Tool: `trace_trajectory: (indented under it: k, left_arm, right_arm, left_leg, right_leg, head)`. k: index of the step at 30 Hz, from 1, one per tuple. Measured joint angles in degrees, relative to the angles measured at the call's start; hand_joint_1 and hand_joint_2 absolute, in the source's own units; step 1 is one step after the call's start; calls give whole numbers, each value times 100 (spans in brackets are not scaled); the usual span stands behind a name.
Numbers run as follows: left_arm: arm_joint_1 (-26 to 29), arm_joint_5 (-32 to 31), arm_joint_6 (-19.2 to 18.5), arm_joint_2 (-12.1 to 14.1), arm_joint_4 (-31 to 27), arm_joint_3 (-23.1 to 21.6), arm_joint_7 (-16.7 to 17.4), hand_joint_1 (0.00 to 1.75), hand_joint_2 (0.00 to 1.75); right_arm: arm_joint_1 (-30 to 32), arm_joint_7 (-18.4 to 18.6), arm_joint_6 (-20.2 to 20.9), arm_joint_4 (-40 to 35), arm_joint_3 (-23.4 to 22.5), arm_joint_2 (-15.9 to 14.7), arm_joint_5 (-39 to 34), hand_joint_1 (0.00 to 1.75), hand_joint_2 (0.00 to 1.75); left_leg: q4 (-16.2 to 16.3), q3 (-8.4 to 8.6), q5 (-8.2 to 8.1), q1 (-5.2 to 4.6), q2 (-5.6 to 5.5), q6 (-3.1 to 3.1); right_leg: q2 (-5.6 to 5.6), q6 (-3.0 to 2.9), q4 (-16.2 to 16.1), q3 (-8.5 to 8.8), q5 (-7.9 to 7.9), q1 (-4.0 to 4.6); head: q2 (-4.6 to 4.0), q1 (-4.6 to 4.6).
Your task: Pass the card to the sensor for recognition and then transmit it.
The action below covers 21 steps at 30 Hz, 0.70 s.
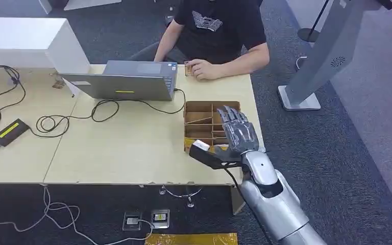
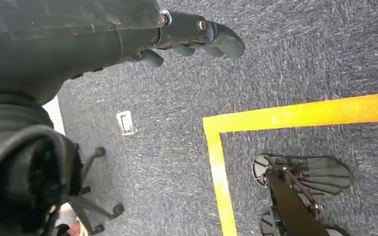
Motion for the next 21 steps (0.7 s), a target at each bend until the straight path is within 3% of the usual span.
trace_trajectory:
  k: [21]
  left_arm:
    - [1, -42, -13, -35, 0, -7, -9, 0, 0]
  right_arm:
    - [-84, -20, -131, 463, 28, 120, 72, 0, 175]
  left_leg:
    - [0, 0, 0, 0, 0, 0]
  right_leg:
    - [0, -1, 0, 0, -1, 0]
  head:
    - [0, 2]
